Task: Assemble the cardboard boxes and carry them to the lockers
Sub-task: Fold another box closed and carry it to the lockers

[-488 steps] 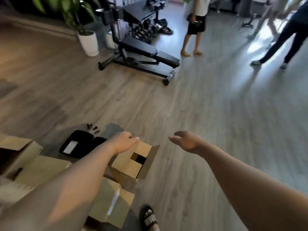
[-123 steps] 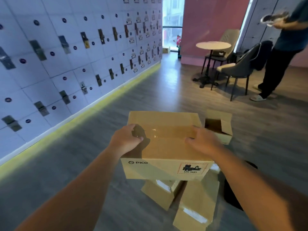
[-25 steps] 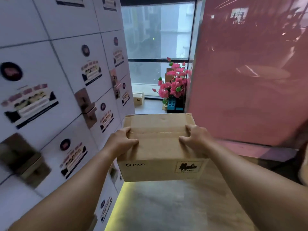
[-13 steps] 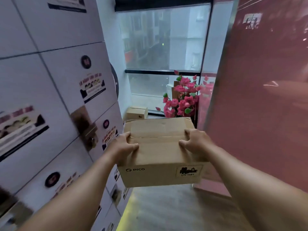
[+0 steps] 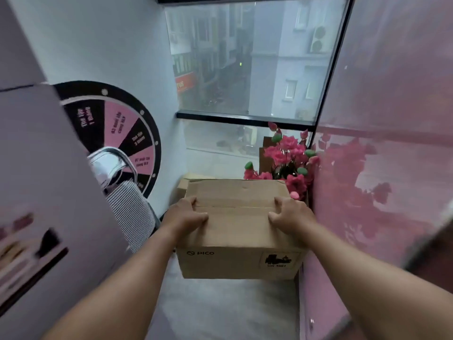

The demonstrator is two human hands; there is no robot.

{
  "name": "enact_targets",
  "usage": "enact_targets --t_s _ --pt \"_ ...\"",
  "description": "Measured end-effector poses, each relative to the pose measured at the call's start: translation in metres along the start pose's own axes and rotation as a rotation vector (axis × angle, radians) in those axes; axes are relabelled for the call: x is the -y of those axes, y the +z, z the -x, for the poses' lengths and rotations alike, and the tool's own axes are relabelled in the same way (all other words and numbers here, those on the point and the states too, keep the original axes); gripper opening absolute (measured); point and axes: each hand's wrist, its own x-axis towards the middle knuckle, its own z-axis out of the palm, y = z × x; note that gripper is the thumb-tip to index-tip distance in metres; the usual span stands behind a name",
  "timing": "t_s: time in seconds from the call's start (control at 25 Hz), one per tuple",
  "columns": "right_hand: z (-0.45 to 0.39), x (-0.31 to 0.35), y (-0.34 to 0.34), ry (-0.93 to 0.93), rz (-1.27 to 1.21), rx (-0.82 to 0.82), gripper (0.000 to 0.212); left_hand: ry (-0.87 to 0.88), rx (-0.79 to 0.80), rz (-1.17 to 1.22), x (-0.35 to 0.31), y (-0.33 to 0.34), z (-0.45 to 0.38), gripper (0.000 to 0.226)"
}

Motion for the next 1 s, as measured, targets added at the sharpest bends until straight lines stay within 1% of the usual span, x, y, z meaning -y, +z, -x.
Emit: enact_targets --t_s 0.08,0.16,0.32,0.44,0.68,0.76,0.92,1.0 --pt "-0.061 0.008 -0.009 0.003 -0.006 -0.015 0.043 -0.005 -0.031 0.024 -0.012 -0.005 -0.061 0.052" --pt "-0.111 0.015 -0.016 -0.003 -0.004 -0.032 0.044 -0.009 -0.073 0.020 -0.022 -0.005 -0.109 0.049" --pt "-0.241 0.024 -0.015 -0.036 -0.012 -0.019 0.036 -0.066 -0.108 -0.006 -0.030 0.000 -0.232 0.049" --pt "-0.341 0.029 -0.010 -0.067 -0.041 0.000 0.039 -0.095 -0.093 0.008 -0.029 -0.001 -0.323 0.050" --pt "-0.521 0.065 -0.017 -0.136 -0.044 0.069 0.043 -0.184 -0.056 0.080 -0.024 -0.023 -0.482 0.064" --pt "-0.572 0.078 -0.015 -0.145 -0.063 0.077 0.043 -0.179 -0.052 0.086 -0.018 -0.033 -0.531 0.063" --pt "-0.663 0.098 0.010 -0.139 -0.069 0.104 0.044 -0.167 -0.035 0.076 0.004 -0.042 -0.627 0.060" --pt "-0.711 0.110 0.033 -0.104 -0.067 0.120 0.049 -0.163 -0.010 0.070 0.023 -0.040 -0.685 0.061"
